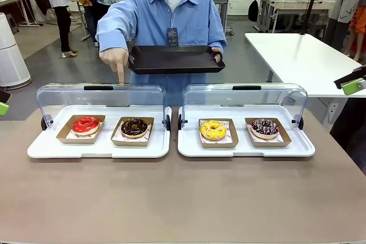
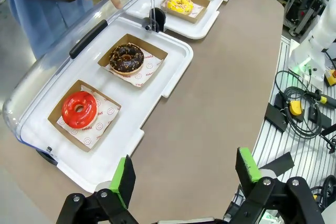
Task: Provide the desired donut to the person.
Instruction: Pick up and lift the Paper togo box containing the Donut pointed at by the person.
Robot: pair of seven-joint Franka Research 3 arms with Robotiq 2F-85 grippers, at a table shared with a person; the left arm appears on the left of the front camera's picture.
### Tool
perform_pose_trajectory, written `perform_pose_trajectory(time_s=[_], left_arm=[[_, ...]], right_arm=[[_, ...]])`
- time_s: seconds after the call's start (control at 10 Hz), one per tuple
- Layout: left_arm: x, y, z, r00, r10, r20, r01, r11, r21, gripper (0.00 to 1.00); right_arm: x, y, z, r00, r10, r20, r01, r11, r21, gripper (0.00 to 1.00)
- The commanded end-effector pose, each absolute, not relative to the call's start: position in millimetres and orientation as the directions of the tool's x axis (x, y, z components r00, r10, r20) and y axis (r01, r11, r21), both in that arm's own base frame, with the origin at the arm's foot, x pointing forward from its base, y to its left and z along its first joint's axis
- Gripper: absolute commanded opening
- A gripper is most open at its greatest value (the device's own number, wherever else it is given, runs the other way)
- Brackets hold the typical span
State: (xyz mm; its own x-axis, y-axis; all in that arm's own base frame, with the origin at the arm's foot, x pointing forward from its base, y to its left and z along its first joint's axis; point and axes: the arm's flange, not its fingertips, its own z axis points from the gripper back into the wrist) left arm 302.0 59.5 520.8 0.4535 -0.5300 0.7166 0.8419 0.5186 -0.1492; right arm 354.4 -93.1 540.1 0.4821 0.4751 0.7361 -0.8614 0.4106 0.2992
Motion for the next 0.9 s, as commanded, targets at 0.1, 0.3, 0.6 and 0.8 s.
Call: perform_pose_trajectory(time_s=[0.1,0.3,0.6,0.8], left_arm=[[303.4,57.8,520.7,0.466,-0.520,0.716,0.834,0.528,-0.159,1.00],[303.4,57.8,520.7,0.466,-0.520,0.716,0.834,0.528,-0.159,1.00],[303.4,57.8,520.7,0.466,-0.520,0.716,0.834,0.528,-0.159,1.00],[303.4,57.8,520.7,0.466,-0.520,0.716,0.834,0.528,-0.159,1.00]], right_arm=[[354.9,-91.7,539.9,0.491,0.474,0.731,-0.857,0.414,0.307,1.00],[354.9,-91.7,539.9,0.491,0.474,0.731,-0.857,0.414,0.307,1.00],[354.9,-91.7,539.9,0.491,0.474,0.731,-0.857,0.414,0.307,1.00],[354.9,-91.7,539.9,0.491,0.474,0.731,-0.857,0.414,0.307,1.00]])
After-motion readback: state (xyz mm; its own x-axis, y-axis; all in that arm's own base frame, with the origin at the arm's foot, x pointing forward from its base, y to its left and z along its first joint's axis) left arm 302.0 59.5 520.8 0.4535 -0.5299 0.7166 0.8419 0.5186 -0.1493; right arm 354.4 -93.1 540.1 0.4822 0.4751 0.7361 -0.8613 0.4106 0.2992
